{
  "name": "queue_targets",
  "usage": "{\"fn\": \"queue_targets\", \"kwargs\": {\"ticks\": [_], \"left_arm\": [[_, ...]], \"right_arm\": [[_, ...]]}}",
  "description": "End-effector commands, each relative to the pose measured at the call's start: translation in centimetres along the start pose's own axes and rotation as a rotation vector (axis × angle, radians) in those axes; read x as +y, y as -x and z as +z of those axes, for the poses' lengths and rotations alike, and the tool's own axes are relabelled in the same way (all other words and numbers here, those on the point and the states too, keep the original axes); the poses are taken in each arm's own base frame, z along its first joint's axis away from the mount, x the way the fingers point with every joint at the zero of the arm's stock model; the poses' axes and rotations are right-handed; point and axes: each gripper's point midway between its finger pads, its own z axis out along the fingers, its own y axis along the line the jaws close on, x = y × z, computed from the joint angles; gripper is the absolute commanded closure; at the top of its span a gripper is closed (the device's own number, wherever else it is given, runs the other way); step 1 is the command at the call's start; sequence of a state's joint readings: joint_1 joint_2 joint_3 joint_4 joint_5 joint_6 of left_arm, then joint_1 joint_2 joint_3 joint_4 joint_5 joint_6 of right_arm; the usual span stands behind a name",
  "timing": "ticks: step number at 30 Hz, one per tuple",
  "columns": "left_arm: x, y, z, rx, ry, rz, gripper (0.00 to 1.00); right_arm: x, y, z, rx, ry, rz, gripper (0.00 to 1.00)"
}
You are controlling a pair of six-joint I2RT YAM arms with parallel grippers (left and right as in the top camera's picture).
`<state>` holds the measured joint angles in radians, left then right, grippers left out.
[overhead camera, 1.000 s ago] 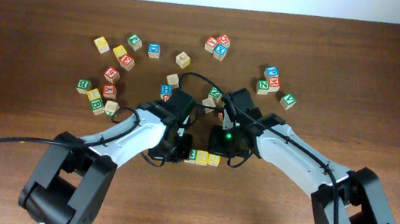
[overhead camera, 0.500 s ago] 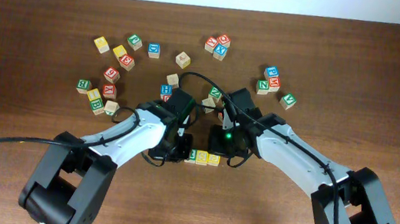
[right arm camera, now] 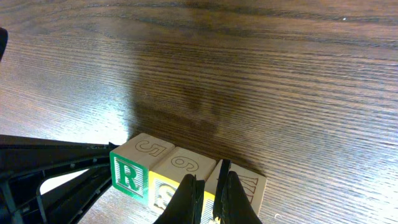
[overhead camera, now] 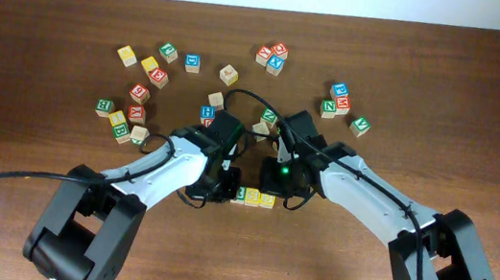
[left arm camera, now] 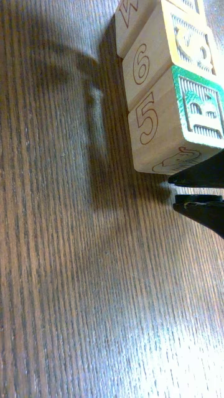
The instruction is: Spell out RSS
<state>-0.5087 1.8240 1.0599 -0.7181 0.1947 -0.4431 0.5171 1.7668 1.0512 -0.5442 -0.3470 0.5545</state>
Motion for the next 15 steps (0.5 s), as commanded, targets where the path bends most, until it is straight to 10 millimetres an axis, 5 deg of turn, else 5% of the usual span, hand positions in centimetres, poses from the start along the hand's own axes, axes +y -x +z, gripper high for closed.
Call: {"fn": "queue_targets", "kwargs": {"ticks": [1,8,15], "left_arm": [[0.2,-0.4,0.5,0.019,0.008,-0.013,1.0],[0.2,-0.4,0.5,0.019,0.008,-0.013,1.0],[0.2,-0.5,0.5,0.019,0.009,-0.013,1.0]], "right_arm": [[0.8,0.0,0.2,0.006,0.019,-0.01,0.96],[0.8,1.0,-0.1,-0.025,0.017,-0.009,0.96],[-2.5,5.5,-5.0,-0.075,-0.029,0.073,0.96]]}}
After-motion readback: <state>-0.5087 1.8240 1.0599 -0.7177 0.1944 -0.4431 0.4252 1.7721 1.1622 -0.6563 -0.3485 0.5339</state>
